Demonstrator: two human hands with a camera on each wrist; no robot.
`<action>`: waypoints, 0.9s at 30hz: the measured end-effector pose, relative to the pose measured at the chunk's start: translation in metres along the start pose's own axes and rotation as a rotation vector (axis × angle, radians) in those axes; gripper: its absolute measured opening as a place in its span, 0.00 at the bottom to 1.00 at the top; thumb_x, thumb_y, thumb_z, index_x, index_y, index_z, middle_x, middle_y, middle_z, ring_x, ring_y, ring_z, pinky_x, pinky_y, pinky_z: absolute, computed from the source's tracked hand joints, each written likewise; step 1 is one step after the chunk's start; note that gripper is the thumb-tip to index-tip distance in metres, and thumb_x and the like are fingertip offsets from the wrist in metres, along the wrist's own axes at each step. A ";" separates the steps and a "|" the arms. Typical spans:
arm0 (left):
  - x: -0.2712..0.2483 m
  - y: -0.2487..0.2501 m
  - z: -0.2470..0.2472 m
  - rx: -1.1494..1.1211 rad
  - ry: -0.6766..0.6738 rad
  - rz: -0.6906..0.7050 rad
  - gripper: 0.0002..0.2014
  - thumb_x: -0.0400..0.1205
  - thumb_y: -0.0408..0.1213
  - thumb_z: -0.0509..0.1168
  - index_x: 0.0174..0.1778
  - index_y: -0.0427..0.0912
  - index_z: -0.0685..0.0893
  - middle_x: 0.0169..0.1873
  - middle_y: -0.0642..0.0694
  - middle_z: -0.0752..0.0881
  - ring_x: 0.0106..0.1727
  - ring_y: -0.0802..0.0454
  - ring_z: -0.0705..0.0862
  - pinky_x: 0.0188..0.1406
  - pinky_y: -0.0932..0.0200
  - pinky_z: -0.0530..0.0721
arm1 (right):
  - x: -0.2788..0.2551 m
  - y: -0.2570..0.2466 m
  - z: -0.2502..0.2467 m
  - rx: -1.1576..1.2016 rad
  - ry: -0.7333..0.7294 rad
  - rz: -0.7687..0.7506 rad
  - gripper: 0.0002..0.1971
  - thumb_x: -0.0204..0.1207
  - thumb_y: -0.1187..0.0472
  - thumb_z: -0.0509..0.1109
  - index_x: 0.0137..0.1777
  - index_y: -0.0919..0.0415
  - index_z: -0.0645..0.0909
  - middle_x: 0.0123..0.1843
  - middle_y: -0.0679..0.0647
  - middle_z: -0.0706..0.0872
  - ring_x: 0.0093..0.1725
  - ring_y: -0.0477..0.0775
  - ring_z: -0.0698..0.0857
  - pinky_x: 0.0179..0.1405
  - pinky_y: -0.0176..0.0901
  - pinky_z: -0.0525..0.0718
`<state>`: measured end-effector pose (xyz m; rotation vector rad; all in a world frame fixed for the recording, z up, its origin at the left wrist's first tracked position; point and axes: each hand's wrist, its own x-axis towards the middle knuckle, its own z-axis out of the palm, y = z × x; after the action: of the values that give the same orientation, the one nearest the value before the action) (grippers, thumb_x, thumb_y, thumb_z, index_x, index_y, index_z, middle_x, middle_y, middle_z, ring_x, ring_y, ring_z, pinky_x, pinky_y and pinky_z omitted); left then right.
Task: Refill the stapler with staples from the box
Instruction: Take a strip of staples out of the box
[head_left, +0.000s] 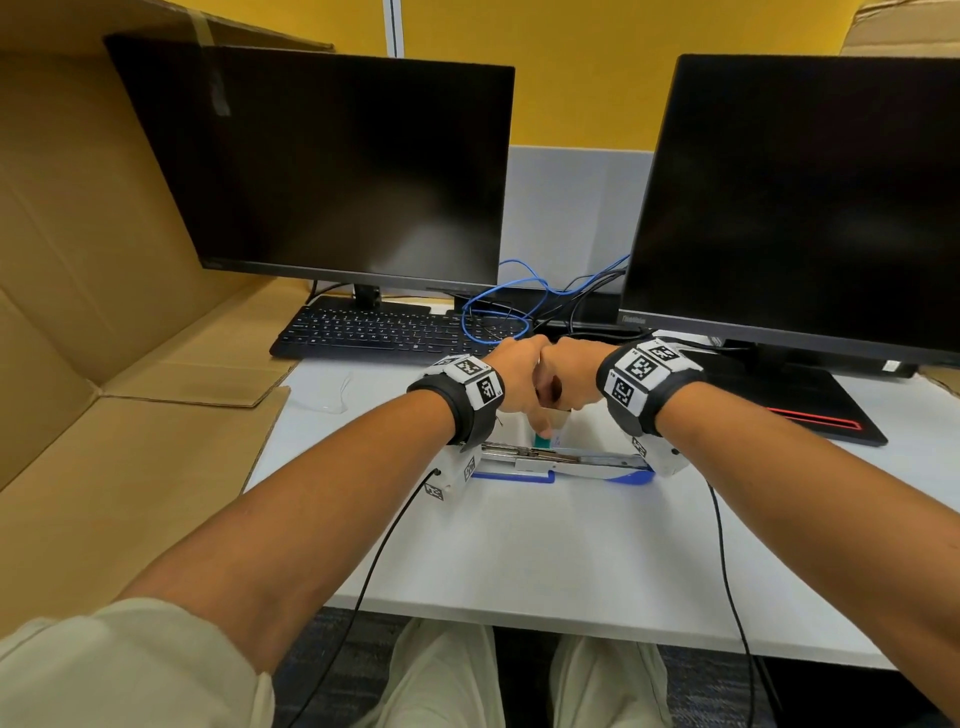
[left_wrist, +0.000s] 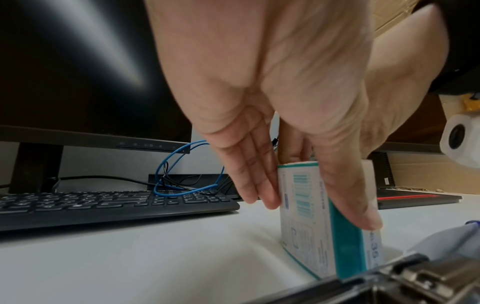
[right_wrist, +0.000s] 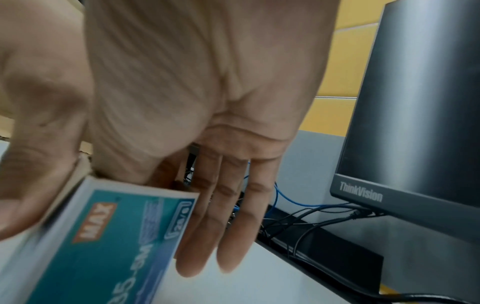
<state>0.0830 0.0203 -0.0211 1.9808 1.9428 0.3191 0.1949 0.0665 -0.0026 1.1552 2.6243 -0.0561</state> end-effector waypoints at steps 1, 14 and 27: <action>0.000 0.000 0.000 0.006 0.000 0.005 0.49 0.54 0.45 0.87 0.71 0.48 0.72 0.66 0.44 0.81 0.68 0.41 0.78 0.66 0.41 0.82 | 0.000 0.002 0.000 0.019 -0.021 0.000 0.07 0.77 0.60 0.72 0.52 0.61 0.88 0.31 0.47 0.84 0.31 0.47 0.86 0.34 0.36 0.85; 0.000 0.000 0.000 -0.010 -0.026 0.047 0.49 0.55 0.43 0.87 0.72 0.49 0.71 0.63 0.46 0.83 0.68 0.43 0.78 0.67 0.40 0.82 | -0.002 0.003 -0.013 0.086 -0.358 -0.040 0.14 0.81 0.64 0.66 0.65 0.61 0.84 0.54 0.54 0.87 0.49 0.51 0.90 0.53 0.53 0.91; 0.006 -0.006 0.000 0.000 -0.032 0.046 0.53 0.55 0.43 0.87 0.75 0.48 0.68 0.60 0.46 0.83 0.62 0.49 0.74 0.62 0.47 0.82 | -0.001 0.010 -0.003 0.433 -0.438 0.039 0.14 0.84 0.66 0.58 0.65 0.59 0.79 0.65 0.58 0.85 0.61 0.62 0.88 0.62 0.59 0.87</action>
<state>0.0774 0.0260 -0.0242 2.0210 1.8798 0.2966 0.2017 0.0731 0.0011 1.1558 2.2506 -0.8074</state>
